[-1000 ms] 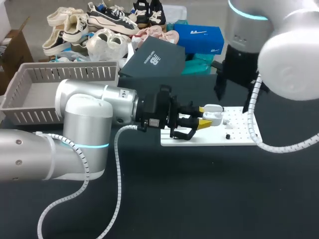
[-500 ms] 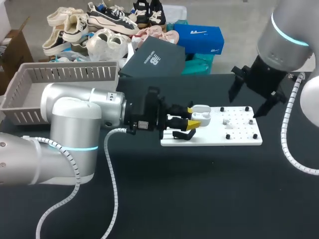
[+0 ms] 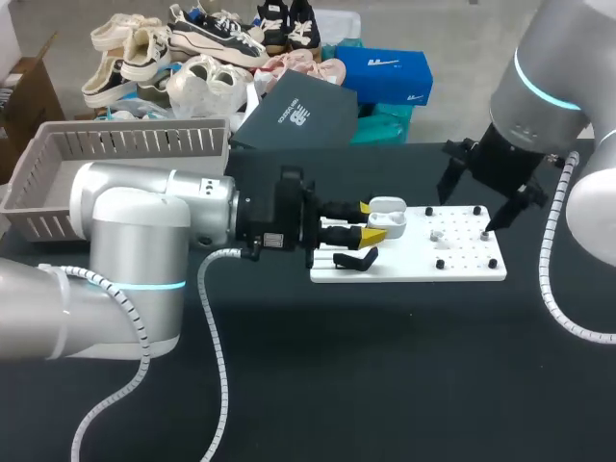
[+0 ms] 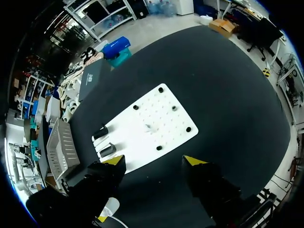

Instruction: Pick up each earbud case from the left stands, insert the matching earbuds, close the lid, and place the case in the box.

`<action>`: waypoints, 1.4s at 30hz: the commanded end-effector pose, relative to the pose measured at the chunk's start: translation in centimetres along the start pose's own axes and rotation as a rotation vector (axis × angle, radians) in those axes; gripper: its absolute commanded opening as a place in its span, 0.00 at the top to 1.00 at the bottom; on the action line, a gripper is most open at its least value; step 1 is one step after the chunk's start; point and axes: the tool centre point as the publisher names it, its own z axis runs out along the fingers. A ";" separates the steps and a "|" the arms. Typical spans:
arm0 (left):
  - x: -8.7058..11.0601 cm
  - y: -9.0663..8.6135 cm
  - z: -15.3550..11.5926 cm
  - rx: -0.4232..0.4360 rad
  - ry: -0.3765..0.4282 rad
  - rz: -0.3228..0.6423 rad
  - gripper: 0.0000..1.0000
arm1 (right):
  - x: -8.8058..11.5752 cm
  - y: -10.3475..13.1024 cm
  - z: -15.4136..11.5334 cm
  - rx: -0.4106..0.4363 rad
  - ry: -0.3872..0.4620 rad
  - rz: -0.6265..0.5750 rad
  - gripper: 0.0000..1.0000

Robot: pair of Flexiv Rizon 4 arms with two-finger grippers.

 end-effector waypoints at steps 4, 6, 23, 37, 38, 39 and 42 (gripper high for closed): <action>0.3 0.1 0.7 0.002 -0.013 -0.003 1.00 | -0.4 -0.4 -0.5 -0.008 0.012 0.004 0.22; 0.2 0.2 0.8 0.005 -0.016 -0.001 1.00 | -0.4 -0.4 -0.5 -0.010 0.010 0.006 0.24; 0.6 0.0 0.3 0.011 -0.023 -0.028 1.00 | 0.1 0.4 0.9 -0.018 0.030 -0.009 0.29; 0.9 0.0 0.2 0.018 -0.018 -0.055 1.00 | 0.1 1.2 2.7 -0.030 0.044 -0.054 0.37; 0.9 0.0 0.2 0.018 -0.018 -0.055 1.00 | 0.0 1.2 2.8 -0.030 0.045 -0.057 0.37; 0.9 0.0 0.2 0.018 -0.018 -0.055 1.00 | 0.0 1.2 3.0 -0.030 0.045 -0.059 0.38; 0.9 0.0 0.2 0.018 -0.018 -0.055 1.00 | -0.2 1.3 3.4 -0.036 0.054 -0.071 0.47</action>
